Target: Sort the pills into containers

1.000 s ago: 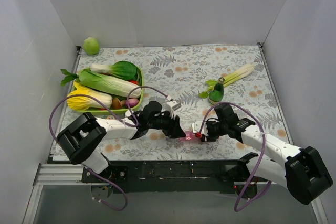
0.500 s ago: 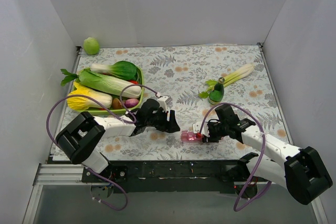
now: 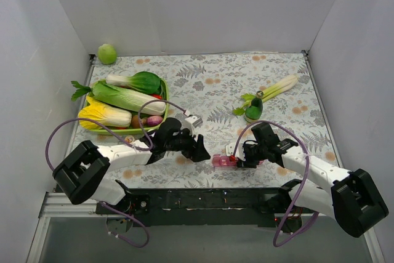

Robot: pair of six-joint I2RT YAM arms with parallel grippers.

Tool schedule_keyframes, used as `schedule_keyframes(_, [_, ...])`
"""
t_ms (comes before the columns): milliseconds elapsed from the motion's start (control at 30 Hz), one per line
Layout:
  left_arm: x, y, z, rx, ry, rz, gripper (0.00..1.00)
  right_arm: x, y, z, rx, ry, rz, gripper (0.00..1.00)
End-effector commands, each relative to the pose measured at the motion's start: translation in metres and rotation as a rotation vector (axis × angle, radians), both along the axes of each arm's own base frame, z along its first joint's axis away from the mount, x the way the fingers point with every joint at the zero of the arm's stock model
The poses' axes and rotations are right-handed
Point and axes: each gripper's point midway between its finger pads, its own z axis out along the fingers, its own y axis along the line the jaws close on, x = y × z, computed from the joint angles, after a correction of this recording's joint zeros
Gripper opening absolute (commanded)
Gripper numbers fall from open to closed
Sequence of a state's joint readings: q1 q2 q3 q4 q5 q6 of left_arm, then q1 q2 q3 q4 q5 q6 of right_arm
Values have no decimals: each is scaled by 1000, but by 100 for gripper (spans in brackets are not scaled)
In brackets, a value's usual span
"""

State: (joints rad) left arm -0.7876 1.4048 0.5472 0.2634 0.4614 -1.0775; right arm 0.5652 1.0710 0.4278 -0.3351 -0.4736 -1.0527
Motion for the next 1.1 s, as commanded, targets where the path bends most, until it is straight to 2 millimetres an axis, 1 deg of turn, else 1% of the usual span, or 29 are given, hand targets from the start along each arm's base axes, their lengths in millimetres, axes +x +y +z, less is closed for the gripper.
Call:
schedule_keyframes(0, [-19,-1,5,-35,-111,-159,60,2,5,3,18,7,4,15])
schedule_keyframes(33, [-23,-5,2,-24,-123,-177,60,2,5,2,17,9,3,14])
schedule_keyframes(67, [-20,-7,-5,4,-134,-164,60,2,5,3,18,11,4,14])
schedule_keyframes(100, [-17,-13,-3,7,-171,-173,60,2,6,4,21,8,6,15])
schedule_keyframes(133, [-21,-20,-4,12,-188,-188,61,1,5,4,22,10,5,15])
schedule_keyframes(167, [-19,-24,-5,18,-201,-184,61,1,5,3,21,10,6,15])
schedule_keyframes(200, [-11,-30,-7,31,-220,-160,61,1,5,4,22,8,5,15])
schedule_keyframes(233, [-9,-35,-8,39,-225,-151,61,1,4,3,20,8,4,15])
schedule_keyframes(267, [-3,-37,-11,53,-223,-128,61,1,4,3,20,8,4,15])
schedule_keyframes(300, [6,-36,-19,85,-223,-82,60,1,4,3,20,6,3,15])
schedule_keyframes(333, [14,-39,-17,89,-213,-42,60,0,4,3,21,9,5,15])
schedule_keyframes(400, [23,-39,-23,114,-207,9,53,0,4,4,22,5,4,15])
schedule_keyframes(433, [26,-41,-21,106,-186,38,50,0,4,4,24,4,5,15])
schedule_keyframes(467, [27,-40,-23,108,-173,48,48,0,4,4,22,5,4,15])
schedule_keyframes(500, [28,-41,-22,104,-164,57,43,0,4,3,21,8,4,15])
schedule_keyframes(567, [29,-40,-25,96,-121,83,38,1,4,3,22,6,4,15])
schedule_keyframes(600, [29,-39,-26,95,-108,91,33,1,4,4,23,6,5,15])
schedule_keyframes(667, [30,-37,-29,88,-61,109,29,1,4,4,23,4,4,15])
schedule_keyframes(733, [31,-36,-30,78,-26,125,29,0,4,3,24,8,5,15])
schedule_keyframes(867, [27,-40,-29,38,50,117,31,0,3,3,22,9,3,15])
schedule_keyframes(967, [28,-43,-25,7,90,124,33,-1,3,1,18,15,3,15])
schedule_keyframes(1067, [28,-43,-27,5,124,134,33,-1,3,1,17,16,1,15])
